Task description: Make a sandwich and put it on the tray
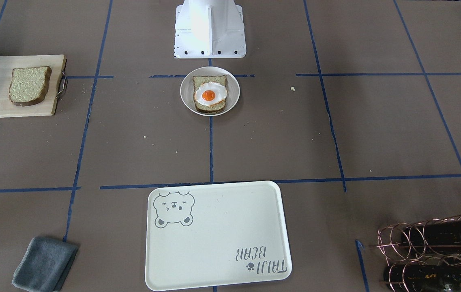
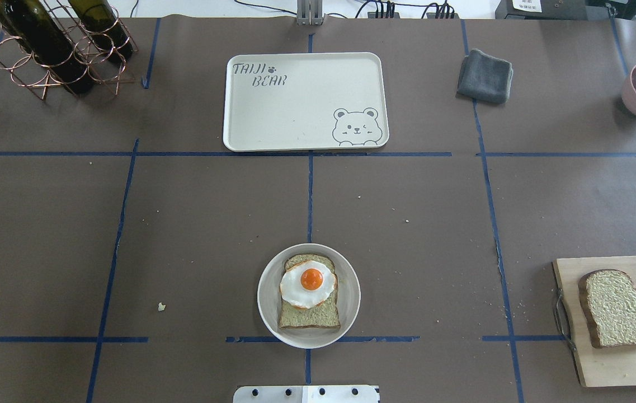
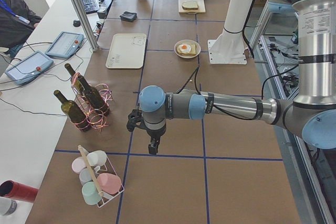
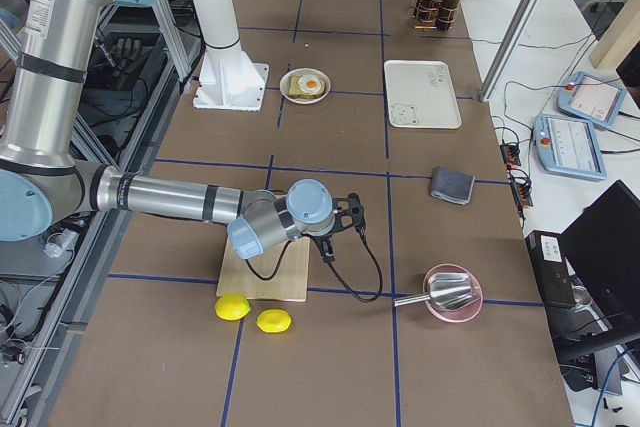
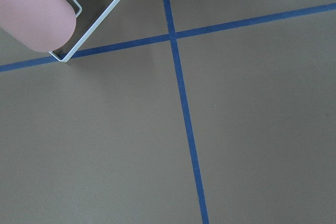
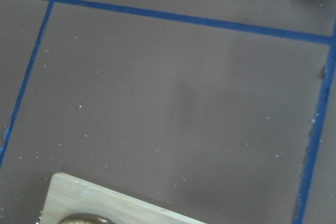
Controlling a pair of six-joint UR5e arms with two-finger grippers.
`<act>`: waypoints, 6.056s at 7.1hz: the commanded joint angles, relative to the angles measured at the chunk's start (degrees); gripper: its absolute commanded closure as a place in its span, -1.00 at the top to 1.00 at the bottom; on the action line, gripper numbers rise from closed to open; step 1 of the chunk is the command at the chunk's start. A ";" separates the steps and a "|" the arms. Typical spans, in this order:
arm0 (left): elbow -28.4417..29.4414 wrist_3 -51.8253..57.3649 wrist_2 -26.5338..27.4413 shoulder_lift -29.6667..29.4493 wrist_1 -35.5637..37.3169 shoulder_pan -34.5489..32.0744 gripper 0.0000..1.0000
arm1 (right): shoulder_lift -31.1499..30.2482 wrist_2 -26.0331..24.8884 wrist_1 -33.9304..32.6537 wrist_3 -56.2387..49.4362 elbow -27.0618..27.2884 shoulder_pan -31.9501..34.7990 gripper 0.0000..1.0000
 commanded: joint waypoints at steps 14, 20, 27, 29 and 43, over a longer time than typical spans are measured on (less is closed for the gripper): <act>-0.29 0.07 0.00 0.00 0.09 0.29 1.00 | -7.06 -17.41 32.63 32.86 -4.32 -28.88 -0.25; -0.38 0.07 0.00 0.00 0.09 0.29 1.00 | -7.33 -17.41 32.63 32.51 -4.50 -29.58 -0.29; -0.55 0.07 0.00 0.00 0.09 0.29 1.00 | -3.48 -4.63 34.04 31.28 -4.85 -23.39 -1.00; -0.46 0.07 -0.09 0.00 0.17 0.29 1.00 | 3.62 -0.11 33.16 32.67 -4.94 -21.41 -1.00; 0.15 -0.02 -1.85 0.09 0.17 1.26 1.00 | 41.27 -30.24 -5.42 52.46 1.74 -51.91 -1.00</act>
